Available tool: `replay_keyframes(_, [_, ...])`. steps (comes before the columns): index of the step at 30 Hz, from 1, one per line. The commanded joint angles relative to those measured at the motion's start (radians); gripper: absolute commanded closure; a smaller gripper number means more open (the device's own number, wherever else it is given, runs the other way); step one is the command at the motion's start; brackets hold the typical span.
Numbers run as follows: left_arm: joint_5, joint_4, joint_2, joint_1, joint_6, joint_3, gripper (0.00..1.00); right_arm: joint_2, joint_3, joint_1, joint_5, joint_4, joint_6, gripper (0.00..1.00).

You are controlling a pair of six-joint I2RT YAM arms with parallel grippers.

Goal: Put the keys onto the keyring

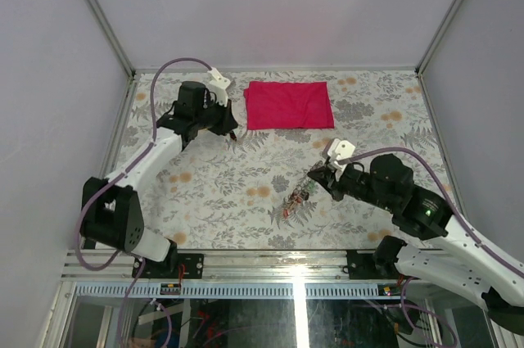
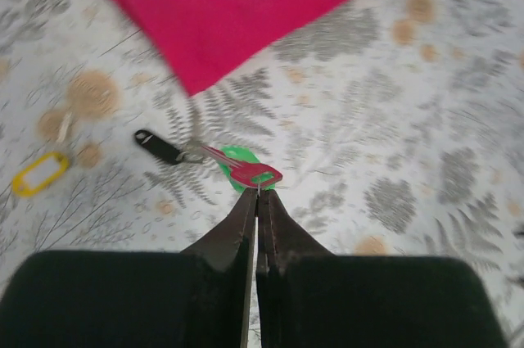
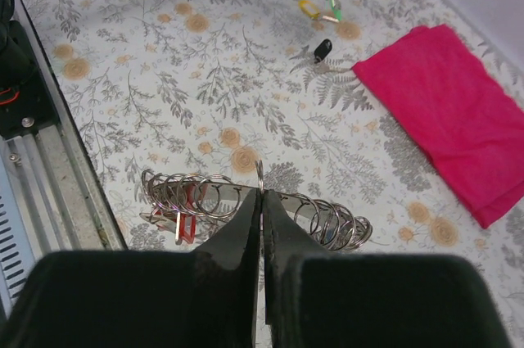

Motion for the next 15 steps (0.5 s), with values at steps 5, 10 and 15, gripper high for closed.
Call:
replay_keyframes(5, [0.417,-0.061,-0.245,-0.047,0.189,-0.074,1.0,-0.093,0.006,0.001,-0.037,0.207,-0.194,1.0])
replay_keyframes(10, [0.574,-0.08,-0.332,-0.053,0.192,-0.061,0.98,-0.151,-0.042,0.001,-0.112,0.311,-0.32,1.0])
replay_keyframes(15, [0.662,-0.121,-0.375,-0.053,0.196,-0.013,0.92,-0.185,-0.074,0.001,-0.217,0.412,-0.436,1.0])
